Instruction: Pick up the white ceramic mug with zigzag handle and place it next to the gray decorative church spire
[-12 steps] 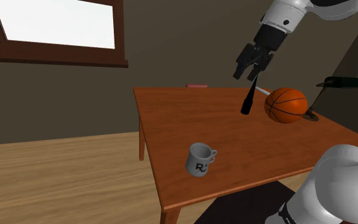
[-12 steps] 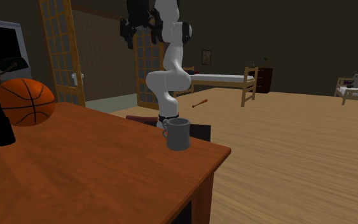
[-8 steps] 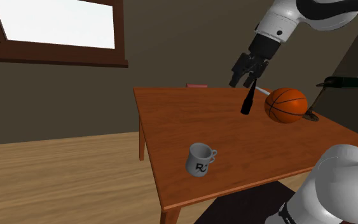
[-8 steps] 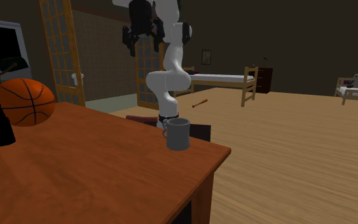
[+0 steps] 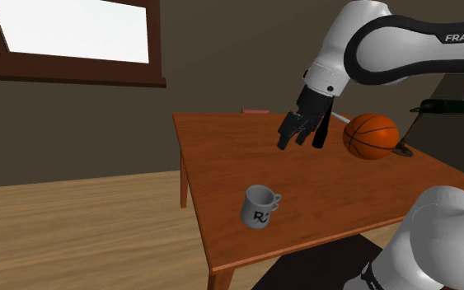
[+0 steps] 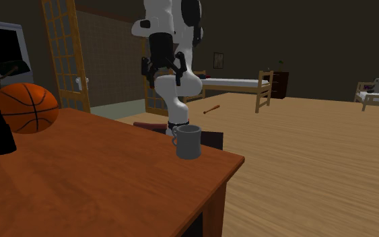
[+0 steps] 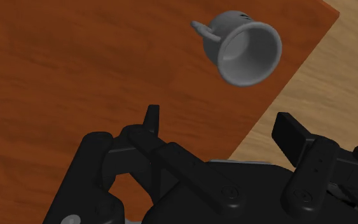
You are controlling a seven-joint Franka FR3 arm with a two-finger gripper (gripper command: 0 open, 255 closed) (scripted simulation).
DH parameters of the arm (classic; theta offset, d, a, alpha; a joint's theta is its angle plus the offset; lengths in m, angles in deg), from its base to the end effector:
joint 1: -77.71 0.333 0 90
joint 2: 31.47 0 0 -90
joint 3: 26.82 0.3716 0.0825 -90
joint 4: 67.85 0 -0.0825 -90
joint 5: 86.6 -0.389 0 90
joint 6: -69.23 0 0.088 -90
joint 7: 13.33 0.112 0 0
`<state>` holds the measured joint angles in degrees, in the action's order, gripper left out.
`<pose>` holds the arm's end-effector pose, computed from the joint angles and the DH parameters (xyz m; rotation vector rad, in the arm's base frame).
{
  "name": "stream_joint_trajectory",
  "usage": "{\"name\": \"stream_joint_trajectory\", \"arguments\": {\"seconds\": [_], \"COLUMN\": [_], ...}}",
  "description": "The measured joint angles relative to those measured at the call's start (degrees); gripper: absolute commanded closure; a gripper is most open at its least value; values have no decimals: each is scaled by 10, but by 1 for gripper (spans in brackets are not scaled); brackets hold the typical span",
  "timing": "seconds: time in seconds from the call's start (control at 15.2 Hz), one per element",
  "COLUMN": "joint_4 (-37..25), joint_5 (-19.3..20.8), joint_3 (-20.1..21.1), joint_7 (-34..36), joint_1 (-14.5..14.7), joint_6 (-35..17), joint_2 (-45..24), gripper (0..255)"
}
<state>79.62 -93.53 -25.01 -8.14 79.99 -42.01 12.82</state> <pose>0.2987 0.0322 0.5499 -3.0294 0.0947 -0.2021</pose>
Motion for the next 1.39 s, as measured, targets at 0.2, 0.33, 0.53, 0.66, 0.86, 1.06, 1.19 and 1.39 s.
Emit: {"name": "stream_joint_trajectory", "arguments": {"seconds": [0.2, 0.33, 0.53, 0.66, 0.86, 1.06, 1.19, 1.39], "joint_4": [42, 61, 94, 113, 126, 137, 142, 146], "joint_5": [-5, -9, -15, -18, -22, -25, -27, -28], "joint_3": [15, 26, 42, 51, 58, 61, 62, 63], "joint_7": [0, 1, 2, 2, 4, 3, 2, 3], "joint_1": [10, 18, 29, 35, 40, 41, 42, 43], "joint_6": [-46, -82, -138, -169, -205, -237, -257, -265], "joint_2": [-13, -37, -69, -87, -111, -133, -147, -151], "gripper": [0, 0, 0, 0, 0, 0, 0, 0]}}
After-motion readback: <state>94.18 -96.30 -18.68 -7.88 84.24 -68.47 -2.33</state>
